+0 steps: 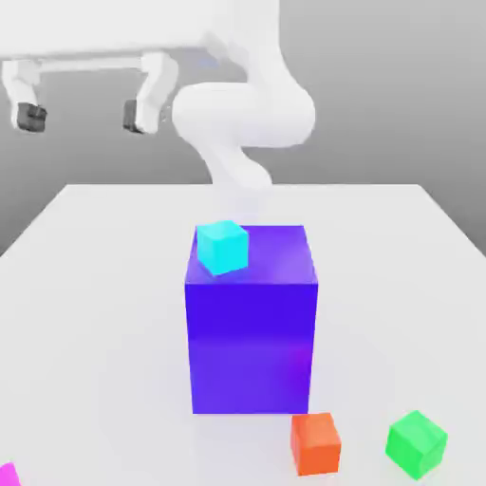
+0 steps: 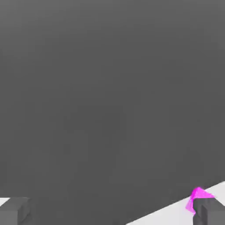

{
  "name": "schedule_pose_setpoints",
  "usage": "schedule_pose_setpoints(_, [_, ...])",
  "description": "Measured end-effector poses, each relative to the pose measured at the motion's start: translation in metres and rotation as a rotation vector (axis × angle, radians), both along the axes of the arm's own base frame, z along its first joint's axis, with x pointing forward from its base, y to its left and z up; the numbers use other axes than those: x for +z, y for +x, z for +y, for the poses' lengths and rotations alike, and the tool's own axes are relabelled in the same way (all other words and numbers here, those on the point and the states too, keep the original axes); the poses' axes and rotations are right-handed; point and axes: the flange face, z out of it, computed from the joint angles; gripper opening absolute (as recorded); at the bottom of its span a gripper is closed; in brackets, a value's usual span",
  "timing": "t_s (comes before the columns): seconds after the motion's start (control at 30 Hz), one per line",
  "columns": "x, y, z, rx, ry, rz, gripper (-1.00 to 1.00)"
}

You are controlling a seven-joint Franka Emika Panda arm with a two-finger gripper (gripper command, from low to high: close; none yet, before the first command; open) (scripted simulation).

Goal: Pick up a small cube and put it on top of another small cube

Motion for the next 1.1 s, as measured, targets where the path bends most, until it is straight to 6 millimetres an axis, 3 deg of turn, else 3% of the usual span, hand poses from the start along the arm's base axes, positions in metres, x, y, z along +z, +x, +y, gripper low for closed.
schedule_pose_setpoints(0.17, [-0.079,0.019,-0.052,-0.138,0.051,0.102,0.00])
schedule_pose_setpoints(0.33, [-0.164,0.027,-0.089,-0.253,0.102,0.202,0.00])
schedule_pose_setpoints(0.57, [-0.290,0.011,-0.142,-0.430,0.177,0.341,0.00])
schedule_pose_setpoints(0.7, [-0.357,0.007,-0.149,-0.455,0.187,0.360,0.00])
schedule_pose_setpoints(0.73, [-0.368,0.006,-0.149,-0.456,0.188,0.361,-1.00])
schedule_pose_setpoints(0.93, [-0.374,0.006,-0.149,-0.457,0.188,0.360,-1.00])
schedule_pose_setpoints(1.0, [-0.358,0.006,-0.149,-0.457,0.188,0.361,-1.00])
schedule_pose_setpoints(1.1, [-0.318,0.008,-0.143,-0.448,0.189,0.361,-1.00])
